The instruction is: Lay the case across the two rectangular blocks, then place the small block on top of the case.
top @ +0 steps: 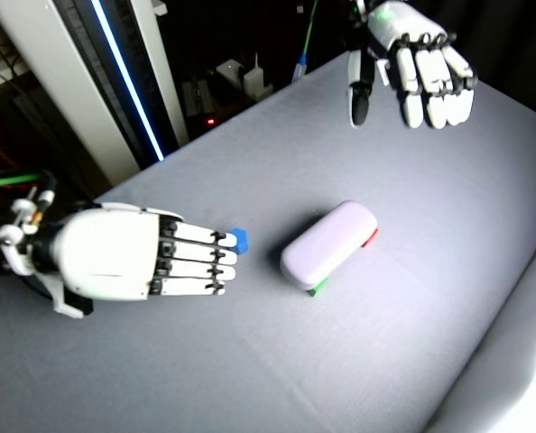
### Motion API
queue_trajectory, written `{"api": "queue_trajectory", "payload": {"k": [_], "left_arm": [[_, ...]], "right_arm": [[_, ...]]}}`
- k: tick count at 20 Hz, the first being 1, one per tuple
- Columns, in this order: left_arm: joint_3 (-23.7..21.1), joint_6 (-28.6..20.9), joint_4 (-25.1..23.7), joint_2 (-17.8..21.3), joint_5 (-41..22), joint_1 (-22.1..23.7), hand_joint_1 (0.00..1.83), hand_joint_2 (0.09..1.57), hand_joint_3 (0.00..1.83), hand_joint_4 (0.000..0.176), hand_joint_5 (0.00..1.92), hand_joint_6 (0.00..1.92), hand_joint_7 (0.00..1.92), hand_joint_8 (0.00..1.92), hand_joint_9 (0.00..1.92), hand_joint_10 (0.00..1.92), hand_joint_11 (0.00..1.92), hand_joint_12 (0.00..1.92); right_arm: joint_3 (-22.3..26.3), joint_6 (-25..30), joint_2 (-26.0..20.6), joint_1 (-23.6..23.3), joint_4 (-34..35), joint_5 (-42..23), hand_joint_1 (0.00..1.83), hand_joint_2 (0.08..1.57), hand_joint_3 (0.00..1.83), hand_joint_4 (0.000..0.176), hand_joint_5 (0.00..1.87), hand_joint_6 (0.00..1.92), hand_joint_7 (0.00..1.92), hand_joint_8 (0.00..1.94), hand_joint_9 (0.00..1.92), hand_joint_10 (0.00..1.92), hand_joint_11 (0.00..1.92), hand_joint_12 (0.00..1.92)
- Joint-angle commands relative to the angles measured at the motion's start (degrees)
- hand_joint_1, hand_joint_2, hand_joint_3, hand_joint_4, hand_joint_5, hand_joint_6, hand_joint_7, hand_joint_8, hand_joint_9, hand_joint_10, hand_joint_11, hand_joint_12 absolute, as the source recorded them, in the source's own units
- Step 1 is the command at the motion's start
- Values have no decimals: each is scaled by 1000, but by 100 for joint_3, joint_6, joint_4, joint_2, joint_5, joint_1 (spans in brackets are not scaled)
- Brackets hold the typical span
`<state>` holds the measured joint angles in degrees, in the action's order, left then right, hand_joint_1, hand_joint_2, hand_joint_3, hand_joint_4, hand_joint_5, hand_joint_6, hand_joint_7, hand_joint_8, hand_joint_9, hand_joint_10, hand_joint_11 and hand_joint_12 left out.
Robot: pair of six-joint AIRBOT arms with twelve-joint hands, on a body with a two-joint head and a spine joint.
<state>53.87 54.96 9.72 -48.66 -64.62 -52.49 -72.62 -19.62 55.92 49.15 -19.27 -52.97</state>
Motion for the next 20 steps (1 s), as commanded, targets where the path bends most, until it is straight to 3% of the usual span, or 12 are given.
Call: {"api": "queue_trajectory", "payload": {"k": [1, 3, 4, 6, 7, 9, 11, 14, 15, 16, 20], "left_arm": [[-29, -5, 103, 66, -921, -43, 1031, 952, 0, 0, 359, 0, 404, 0, 458, 10, 49, 1242], [-72, -11, 307, 95, -1044, -250, 1051, 950, 0, 0, 367, 0, 428, 3, 479, 9, 80, 1139], [-72, -33, 370, 88, -1070, -309, 1067, 953, 1, 9, 357, 0, 408, 0, 453, 2, 35, 1100], [-76, -77, 412, 72, -1114, -381, 1050, 958, 0, 12, 343, 0, 399, 0, 423, 0, 18, 1156], [-86, -81, 433, 73, -1129, -409, 1043, 960, 1, 0, 343, 0, 393, 0, 413, 0, 22, 1165], [-100, -91, 488, 72, -1182, -474, 1038, 961, 0, 0, 337, 1, 400, 1, 426, 4, 49, 1132], [-113, -128, 539, 70, -1248, -559, 1045, 958, 0, 20, 332, 0, 407, 3, 429, 4, 40, 1113], [-113, -150, 567, 64, -1263, -599, 1053, 960, 0, 28, 342, 3, 426, 8, 442, 8, 57, 1112], [-113, -150, 569, 63, -1259, -600, 1069, 959, 0, 21, 350, 5, 421, 5, 436, 4, 54, 1111], [-111, -150, 573, 58, -1250, -600, 1071, 954, 0, 34, 349, 4, 422, 5, 432, 2, 53, 1112], [-94, -150, 586, 19, -1220, -600, 1077, 956, 0, 21, 352, 3, 425, 3, 447, 6, 60, 1118]], "right_arm": [[-43, 88, 44, -132, 49, -352, 794, 1224, 0, 0, 540, 0, 509, 0, 495, 1, 146, 887], [-173, 206, 207, -395, -316, -34, 842, 1203, 0, 0, 554, 0, 520, 1, 543, 6, 198, 929], [-217, 254, 266, -474, -440, 65, 867, 1195, 0, 0, 553, 0, 521, 0, 552, 3, 168, 1004], [-311, 345, 401, -640, -731, 277, 884, 1181, 0, 0, 544, 0, 552, 4, 583, 6, 118, 1104], [-330, 346, 442, -676, -804, 344, 923, 1147, 0, 0, 569, 2, 612, 8, 668, 24, 209, 1127], [-384, 354, 541, -752, -959, 485, 1019, 1074, 0, 0, 628, 5, 745, 40, 840, 89, 398, 1217], [-468, 387, 681, -854, -1149, 667, 1136, 1018, 0, 0, 655, 4, 751, 25, 847, 86, 440, 1167], [-539, 399, 817, -934, -1300, 822, 1175, 1003, 0, 0, 658, 3, 734, 13, 831, 76, 425, 1154], [-551, 399, 843, -943, -1321, 844, 1179, 1009, 0, 0, 660, 3, 729, 9, 813, 66, 391, 1138], [-569, 399, 877, -950, -1343, 869, 1167, 1009, 0, 0, 665, 2, 725, 5, 807, 55, 389, 1110], [-607, 399, 968, -984, -1410, 918, 1154, 1007, 0, 0, 665, 2, 711, 4, 793, 30, 377, 1065]]}}
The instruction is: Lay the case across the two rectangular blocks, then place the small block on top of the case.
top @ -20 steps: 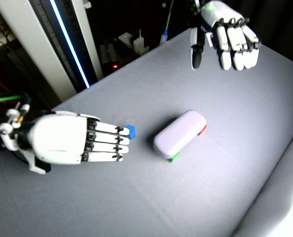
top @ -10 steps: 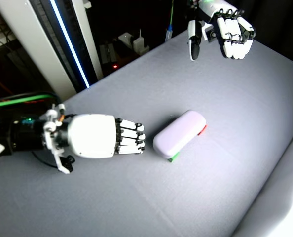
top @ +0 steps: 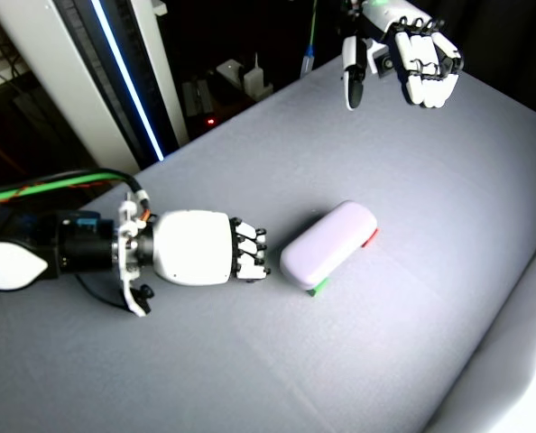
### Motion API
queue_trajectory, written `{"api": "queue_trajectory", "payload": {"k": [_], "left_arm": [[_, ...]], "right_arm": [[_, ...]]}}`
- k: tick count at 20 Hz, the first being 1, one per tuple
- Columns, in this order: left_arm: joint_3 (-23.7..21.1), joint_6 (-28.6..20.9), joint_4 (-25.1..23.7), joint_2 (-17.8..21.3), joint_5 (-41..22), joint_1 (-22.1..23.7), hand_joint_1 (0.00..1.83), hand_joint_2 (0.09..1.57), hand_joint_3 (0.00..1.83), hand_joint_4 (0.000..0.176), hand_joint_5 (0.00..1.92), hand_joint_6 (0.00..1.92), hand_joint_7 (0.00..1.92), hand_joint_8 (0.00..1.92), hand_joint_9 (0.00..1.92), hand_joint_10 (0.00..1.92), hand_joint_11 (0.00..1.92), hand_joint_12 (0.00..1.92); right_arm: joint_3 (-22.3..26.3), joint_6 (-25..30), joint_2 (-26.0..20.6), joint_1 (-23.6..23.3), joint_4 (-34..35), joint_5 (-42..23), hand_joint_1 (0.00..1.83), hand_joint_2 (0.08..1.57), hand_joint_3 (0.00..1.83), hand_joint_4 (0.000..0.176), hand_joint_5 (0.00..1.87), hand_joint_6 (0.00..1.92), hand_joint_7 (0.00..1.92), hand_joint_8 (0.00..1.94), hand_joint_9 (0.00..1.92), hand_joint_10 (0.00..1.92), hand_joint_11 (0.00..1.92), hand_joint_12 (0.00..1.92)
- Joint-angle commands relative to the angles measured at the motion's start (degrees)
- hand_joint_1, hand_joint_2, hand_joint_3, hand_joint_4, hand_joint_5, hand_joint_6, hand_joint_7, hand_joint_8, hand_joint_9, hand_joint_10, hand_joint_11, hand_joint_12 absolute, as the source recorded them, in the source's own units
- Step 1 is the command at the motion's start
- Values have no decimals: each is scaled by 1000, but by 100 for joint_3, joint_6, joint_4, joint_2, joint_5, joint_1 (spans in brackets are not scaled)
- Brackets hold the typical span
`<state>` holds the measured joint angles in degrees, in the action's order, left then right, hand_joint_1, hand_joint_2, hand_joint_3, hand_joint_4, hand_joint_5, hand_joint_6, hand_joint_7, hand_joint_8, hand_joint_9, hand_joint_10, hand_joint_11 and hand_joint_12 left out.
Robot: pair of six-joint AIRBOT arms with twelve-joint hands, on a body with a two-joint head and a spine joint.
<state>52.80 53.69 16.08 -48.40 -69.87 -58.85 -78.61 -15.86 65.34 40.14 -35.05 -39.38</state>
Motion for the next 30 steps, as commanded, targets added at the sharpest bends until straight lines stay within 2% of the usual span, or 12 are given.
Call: {"api": "queue_trajectory", "payload": {"k": [1, 6, 10, 15, 18, 20, 23, 25, 26, 27, 28, 30], "left_arm": [[17, -23, -48, -18, -686, 36, 1060, 963, 0, 35, 340, 0, 418, 1, 447, 4, 64, 1088], [32, -46, -35, -50, -673, 36, 1041, 972, 3, 54, 326, 0, 391, 0, 408, 0, 0, 1135], [41, -65, -24, -81, -674, 37, 1059, 974, 1, 22, 344, 3, 401, 0, 435, 7, 0, 1154], [43, -85, -11, -100, -672, 37, 1042, 975, 1, 11, 362, 3, 400, 0, 421, 2, 1, 1115], [61, -111, 0, -118, -673, 37, 982, 970, 0, 38, 357, 0, 402, 1, 428, 3, 0, 1144], [64, -115, 5, -125, -673, 37, 990, 970, 0, 22, 364, 2, 410, 3, 440, 6, 1, 1149], [69, -120, 21, -141, -672, 36, 1005, 968, 0, 12, 374, 5, 408, 2, 442, 5, 0, 1150], [68, -125, 25, -142, -672, 35, 1010, 974, 1, 32, 360, 0, 403, 1, 431, 0, 0, 1129], [67, -127, 29, -142, -672, 33, 1023, 975, 1, 22, 355, 0, 388, 0, 420, 0, 0, 1103], [67, -129, 33, -142, -672, 30, 1023, 977, 1, 19, 355, 0, 390, 2, 420, 1, 0, 1097], [67, -129, 41, -145, -672, 27, 1022, 979, 1, 21, 353, 0, 387, 1, 413, 2, 0, 1074], [64, -137, 50, -149, -673, 14, 1028, 993, 3, 15, 352, 0, 382, 0, 397, 2, 0, 1026]], "right_arm": [[-12, 23, 43, -93, 154, -440, 1160, 1010, 1, 0, 667, 2, 705, 1, 795, 30, 386, 1068], [-14, 23, 100, -145, 99, -440, 1211, 1024, 5, 0, 695, 4, 752, 9, 843, 28, 428, 1023], [-13, 23, 108, -169, 90, -440, 1237, 1009, 0, 0, 735, 15, 797, 24, 871, 35, 446, 1027], [1, 23, 129, -199, 91, -442, 1265, 986, 0, 0, 874, 28, 965, 65, 1019, 96, 593, 1067], [-1, 23, 139, -246, 91, -443, 1189, 981, 0, 0, 883, 25, 961, 57, 1025, 103, 614, 1077], [-2, 23, 140, -266, 92, -443, 1169, 967, 0, 0, 899, 11, 978, 50, 1033, 146, 612, 1164], [-5, 23, 147, -275, 99, -443, 1151, 981, 0, 0, 900, 7, 950, 151, 750, 869, 558, 1337], [-4, 23, 147, -275, 109, -444, 1144, 979, 0, 0, 924, 3, 898, 337, 724, 1007, 582, 1351], [-4, 23, 147, -275, 114, -444, 1142, 991, 0, 0, 947, 5, 859, 470, 722, 1020, 584, 1377], [-4, 24, 147, -275, 115, -444, 1161, 1056, 6, 0, 1029, 681, 845, 598, 756, 1047, 626, 1403], [-4, 24, 146, -275, 120, -445, 1134, 1106, 2, 0, 967, 953, 840, 697, 777, 1078, 657, 1445], [-5, 24, 137, -275, 155, -454, 1219, 1127, 0, 0, 865, 1085, 1030, 989, 887, 1053, 749, 1455]]}}
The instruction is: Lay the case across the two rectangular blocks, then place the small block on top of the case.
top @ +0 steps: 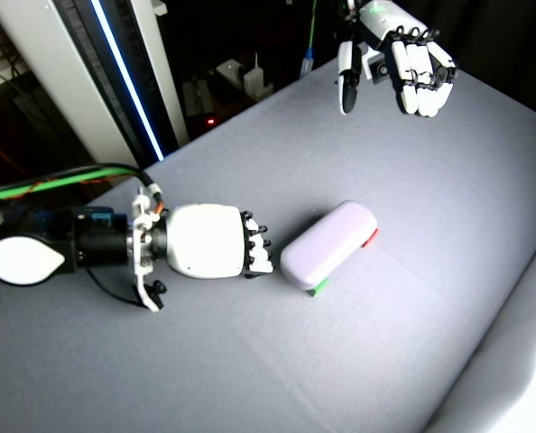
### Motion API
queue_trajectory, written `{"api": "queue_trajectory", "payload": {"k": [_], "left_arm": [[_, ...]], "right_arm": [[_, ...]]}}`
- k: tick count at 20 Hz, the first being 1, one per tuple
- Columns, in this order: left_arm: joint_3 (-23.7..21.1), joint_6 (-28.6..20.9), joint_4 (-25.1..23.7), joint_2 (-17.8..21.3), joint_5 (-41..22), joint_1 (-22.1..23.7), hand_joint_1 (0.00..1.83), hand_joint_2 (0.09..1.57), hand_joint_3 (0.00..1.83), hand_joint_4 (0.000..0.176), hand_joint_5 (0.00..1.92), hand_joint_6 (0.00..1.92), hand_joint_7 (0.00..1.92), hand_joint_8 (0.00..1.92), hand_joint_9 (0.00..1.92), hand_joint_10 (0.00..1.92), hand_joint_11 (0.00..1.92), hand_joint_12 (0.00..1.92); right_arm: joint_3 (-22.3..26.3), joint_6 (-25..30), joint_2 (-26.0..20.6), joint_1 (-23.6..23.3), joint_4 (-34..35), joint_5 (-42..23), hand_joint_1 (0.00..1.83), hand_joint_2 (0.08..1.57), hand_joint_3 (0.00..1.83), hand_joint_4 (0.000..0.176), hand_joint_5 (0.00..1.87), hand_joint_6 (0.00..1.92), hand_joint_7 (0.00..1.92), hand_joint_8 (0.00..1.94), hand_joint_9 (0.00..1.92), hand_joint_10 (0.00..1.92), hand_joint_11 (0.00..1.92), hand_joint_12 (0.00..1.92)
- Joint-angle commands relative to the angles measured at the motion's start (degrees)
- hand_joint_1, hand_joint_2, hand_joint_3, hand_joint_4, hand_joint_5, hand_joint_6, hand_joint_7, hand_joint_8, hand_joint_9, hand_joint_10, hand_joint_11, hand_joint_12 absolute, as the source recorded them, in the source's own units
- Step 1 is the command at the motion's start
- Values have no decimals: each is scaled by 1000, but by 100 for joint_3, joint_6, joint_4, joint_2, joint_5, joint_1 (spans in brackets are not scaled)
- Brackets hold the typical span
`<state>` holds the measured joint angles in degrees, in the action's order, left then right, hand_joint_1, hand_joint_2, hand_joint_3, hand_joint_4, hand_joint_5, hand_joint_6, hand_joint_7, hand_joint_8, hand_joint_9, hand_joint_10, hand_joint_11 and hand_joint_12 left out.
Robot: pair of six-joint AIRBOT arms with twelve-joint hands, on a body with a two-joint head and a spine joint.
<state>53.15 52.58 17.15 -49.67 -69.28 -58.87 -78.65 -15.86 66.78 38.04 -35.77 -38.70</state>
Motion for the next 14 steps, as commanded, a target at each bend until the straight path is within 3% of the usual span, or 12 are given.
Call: {"api": "queue_trajectory", "payload": {"k": [1, 3, 5, 6, 8, 10, 12, 14], "left_arm": [[28, -27, -54, -23, -732, 13, 1025, 987, 0, 13, 365, 3, 394, 3, 415, 8, 0, 1067], [27, -36, -40, -29, -736, -6, 1045, 985, 0, 17, 370, 2, 398, 2, 422, 7, 0, 1070], [23, -50, -31, -34, -746, -24, 1045, 987, 0, 15, 372, 2, 417, 6, 435, 8, 0, 1084], [19, -54, -22, -35, -753, -35, 1046, 985, 0, 22, 377, 4, 426, 8, 435, 7, 0, 1085], [17, -75, 2, -42, -777, -71, 1061, 985, 0, 24, 379, 1, 434, 4, 436, 5, 0, 1084], [11, -87, 23, -44, -802, -105, 1024, 981, 0, 20, 387, 3, 450, 5, 463, 11, 13, 1125], [5, -91, 35, -42, -809, -128, 992, 987, 2, 15, 379, 0, 443, 0, 460, 7, 0, 1100], [7, -91, 42, -52, -806, -134, 992, 982, 0, 6, 381, 1, 437, 2, 452, 2, 0, 1073]], "right_arm": [[0, 24, -12, -65, 238, -529, 1239, 1115, 0, 0, 865, 1079, 1089, 931, 965, 1060, 835, 1470], [3, 30, -21, -65, 280, -581, 1249, 1105, 0, 0, 878, 1066, 1123, 891, 1028, 1047, 890, 1479], [29, 31, -40, -65, 411, -735, 1243, 1111, 1, 0, 895, 1032, 1082, 979, 966, 1086, 745, 1531], [52, 31, -93, -65, 471, -811, 1249, 1096, 0, 0, 907, 1042, 1137, 855, 1005, 1015, 808, 1422], [74, 31, -175, -65, 595, -964, 1258, 1073, 0, 0, 927, 1072, 1228, 630, 1079, 891, 859, 1412], [82, 31, -238, -65, 768, -1171, 1253, 1076, 0, 0, 928, 1112, 1224, 581, 1064, 812, 760, 1421], [84, 31, -309, -65, 975, -1428, 1235, 1093, 2, 0, 930, 1166, 1150, 655, 1004, 745, 672, 1455], [50, 31, -349, -108, 1126, -1603, 1239, 1088, 0, 0, 938, 1055, 1146, 771, 1035, 856, 801, 1478]]}}
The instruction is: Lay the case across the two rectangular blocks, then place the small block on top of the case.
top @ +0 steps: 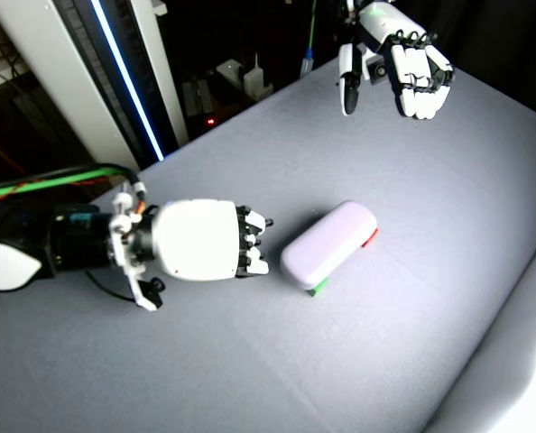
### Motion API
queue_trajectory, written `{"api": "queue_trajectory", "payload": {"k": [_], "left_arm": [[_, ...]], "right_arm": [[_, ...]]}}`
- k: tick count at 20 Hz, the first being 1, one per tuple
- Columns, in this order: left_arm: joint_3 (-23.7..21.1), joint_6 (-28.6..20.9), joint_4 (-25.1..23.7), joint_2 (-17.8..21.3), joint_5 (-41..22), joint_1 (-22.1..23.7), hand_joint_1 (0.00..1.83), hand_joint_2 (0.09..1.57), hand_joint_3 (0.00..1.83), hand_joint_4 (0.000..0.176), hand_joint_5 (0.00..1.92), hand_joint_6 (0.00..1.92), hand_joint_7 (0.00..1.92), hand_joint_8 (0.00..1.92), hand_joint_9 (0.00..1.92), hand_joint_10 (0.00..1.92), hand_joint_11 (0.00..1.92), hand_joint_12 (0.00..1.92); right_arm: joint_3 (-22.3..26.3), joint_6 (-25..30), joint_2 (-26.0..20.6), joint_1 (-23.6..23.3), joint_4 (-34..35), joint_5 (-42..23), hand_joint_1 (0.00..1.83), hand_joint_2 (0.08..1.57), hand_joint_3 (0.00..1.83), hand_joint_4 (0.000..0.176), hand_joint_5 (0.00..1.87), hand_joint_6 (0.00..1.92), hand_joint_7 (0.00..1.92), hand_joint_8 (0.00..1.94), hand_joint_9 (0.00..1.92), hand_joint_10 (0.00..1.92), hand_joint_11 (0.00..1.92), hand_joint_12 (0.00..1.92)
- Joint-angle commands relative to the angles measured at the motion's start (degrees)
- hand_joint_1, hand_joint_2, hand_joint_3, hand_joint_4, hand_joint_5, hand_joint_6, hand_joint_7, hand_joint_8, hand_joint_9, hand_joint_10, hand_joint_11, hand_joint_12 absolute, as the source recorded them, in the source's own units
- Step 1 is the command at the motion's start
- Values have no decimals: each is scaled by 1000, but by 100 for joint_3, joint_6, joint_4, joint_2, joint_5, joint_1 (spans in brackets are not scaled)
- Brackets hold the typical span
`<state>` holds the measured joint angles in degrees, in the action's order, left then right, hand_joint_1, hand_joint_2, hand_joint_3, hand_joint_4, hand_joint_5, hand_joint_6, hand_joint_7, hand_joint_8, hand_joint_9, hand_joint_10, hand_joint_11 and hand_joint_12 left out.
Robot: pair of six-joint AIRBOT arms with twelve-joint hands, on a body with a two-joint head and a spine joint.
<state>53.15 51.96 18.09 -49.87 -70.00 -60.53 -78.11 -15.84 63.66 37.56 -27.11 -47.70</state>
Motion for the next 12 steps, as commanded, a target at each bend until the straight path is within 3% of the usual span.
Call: {"api": "queue_trajectory", "payload": {"k": [1, 3, 4, 5, 8, 11, 12], "left_arm": [[7, -30, -50, -34, -733, 26, 996, 980, 0, 3, 389, 3, 442, 4, 460, 5, 12, 1073], [9, -31, -39, -34, -732, 9, 979, 982, 0, 3, 386, 2, 443, 4, 455, 2, 16, 1076], [14, -32, -35, -40, -724, 8, 979, 982, 0, 0, 386, 2, 449, 5, 466, 7, 22, 1082], [22, -35, -35, -47, -717, 10, 991, 980, 0, 0, 390, 3, 451, 5, 472, 8, 23, 1085], [45, -44, -37, -68, -697, 10, 996, 980, 0, 0, 401, 4, 463, 6, 485, 10, 42, 1098], [56, -46, -43, -75, -680, 11, 974, 981, 0, 0, 391, 0, 457, 2, 481, 6, 34, 1095], [62, -48, -51, -80, -668, 13, 973, 978, 0, 13, 390, 0, 453, 0, 480, 6, 36, 1095]], "right_arm": [[-48, 22, -38, -161, 280, -715, 1235, 1094, 2, 0, 938, 1034, 1107, 855, 979, 892, 736, 1468], [-180, 14, -38, -305, 280, -668, 1229, 1105, 1, 3, 939, 1030, 1059, 932, 922, 873, 676, 1403], [-276, 14, 28, -419, 279, -579, 1240, 1097, 0, 0, 964, 930, 1068, 996, 930, 1046, 748, 1517], [-363, 14, 90, -500, 271, -489, 1239, 1101, 2, 0, 952, 948, 1058, 1020, 901, 1139, 759, 1558], [-623, 14, 302, -817, 106, -139, 1246, 1080, 0, 0, 956, 1028, 1166, 740, 1025, 905, 871, 1366], [-826, 14, 538, -1170, -247, 229, 1245, 1078, 0, 0, 961, 986, 1158, 791, 1038, 943, 860, 1440], [-903, 14, 628, -1252, -333, 337, 1248, 1072, 0, 0, 977, 969, 1171, 760, 1051, 958, 861, 1443]]}}
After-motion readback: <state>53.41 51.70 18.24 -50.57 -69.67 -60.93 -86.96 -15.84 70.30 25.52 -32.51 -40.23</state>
